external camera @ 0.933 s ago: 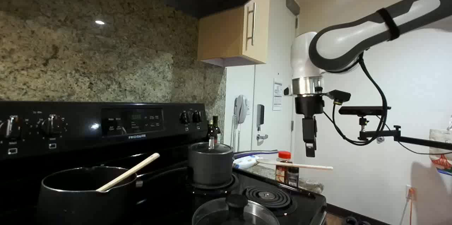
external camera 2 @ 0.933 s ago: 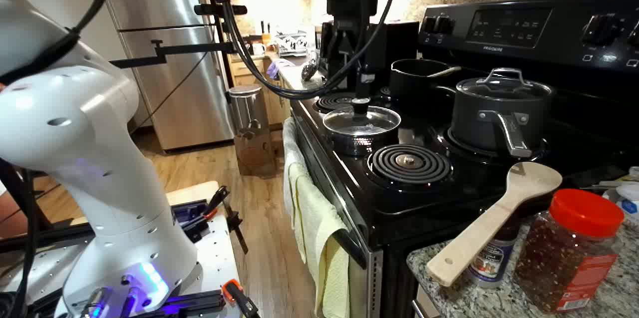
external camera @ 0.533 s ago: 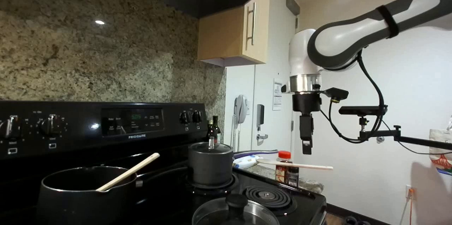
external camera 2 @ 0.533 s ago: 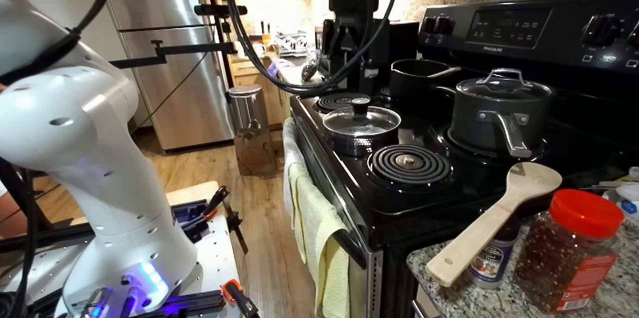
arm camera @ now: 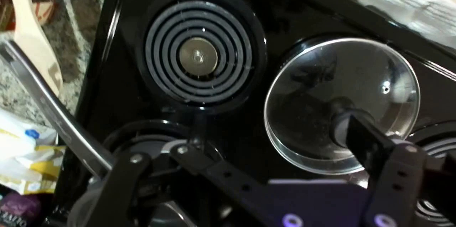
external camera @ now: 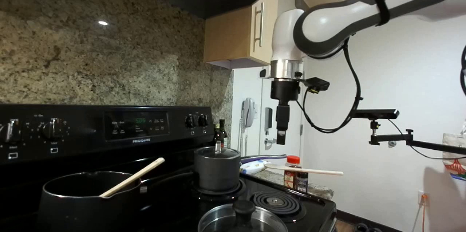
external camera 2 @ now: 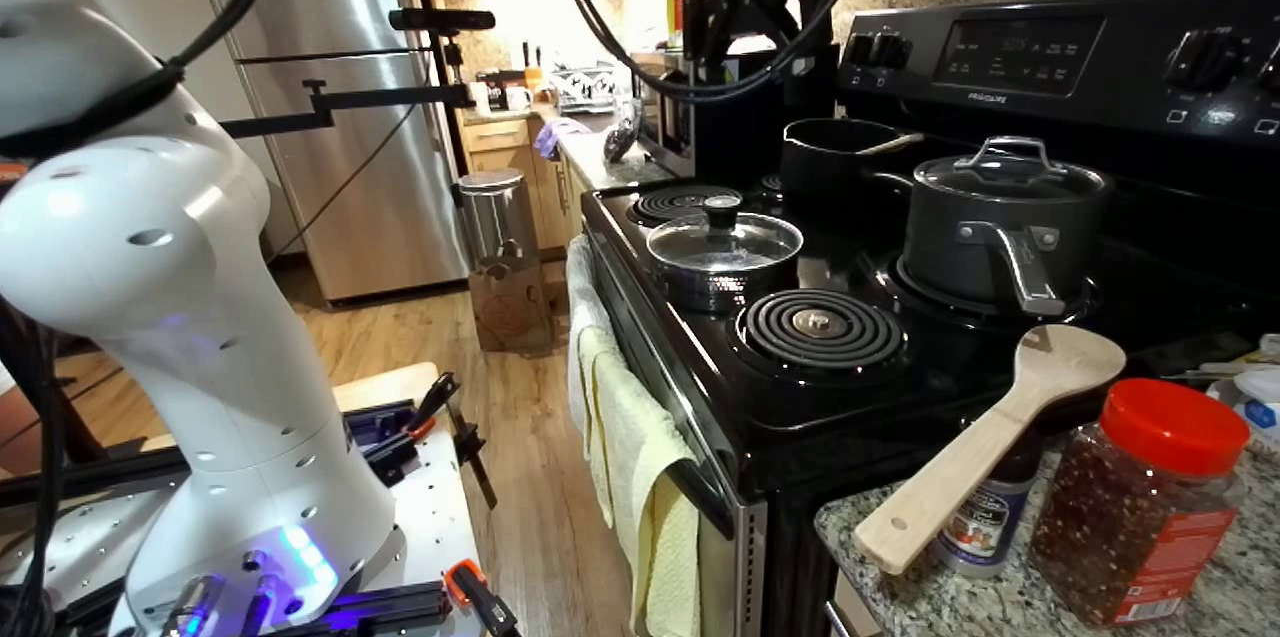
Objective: Move the black pot to the left side of the stove, pick up the jar with the orange lid from the right side of the counter and place it in-between the two pots on the stove, remove the wooden spoon from the black pot on the left and put it on the stove
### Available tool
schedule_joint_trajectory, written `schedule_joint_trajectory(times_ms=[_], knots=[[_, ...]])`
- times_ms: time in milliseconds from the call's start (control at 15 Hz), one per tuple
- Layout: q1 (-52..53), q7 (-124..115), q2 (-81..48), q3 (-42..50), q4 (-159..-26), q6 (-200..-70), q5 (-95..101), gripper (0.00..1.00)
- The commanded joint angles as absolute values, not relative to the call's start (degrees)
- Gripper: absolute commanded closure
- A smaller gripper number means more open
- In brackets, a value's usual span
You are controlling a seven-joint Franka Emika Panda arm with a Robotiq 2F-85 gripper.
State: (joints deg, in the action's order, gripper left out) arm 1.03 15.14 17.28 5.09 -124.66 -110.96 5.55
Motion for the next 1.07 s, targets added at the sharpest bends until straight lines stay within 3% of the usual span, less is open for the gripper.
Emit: schedule_joint_trajectory(times_ms=[0, 133, 200, 533, 1000], knots=[[2.4, 18.5, 8.8, 2.3, -115.6, -112.9, 7.7, 0.0], [2.9, 18.5, 5.2, 0.9, -111.2, -112.2, 8.6, 0.0], [2.3, 16.5, 9.7, 1.2, -116.3, -112.7, 7.4, 0.0], [2.2, 16.4, 8.8, 0.9, -115.9, -113.8, 8.1, 0.0], [3.7, 33.7, -8.6, -0.9, -95.5, -118.7, 6.2, 0.0]])
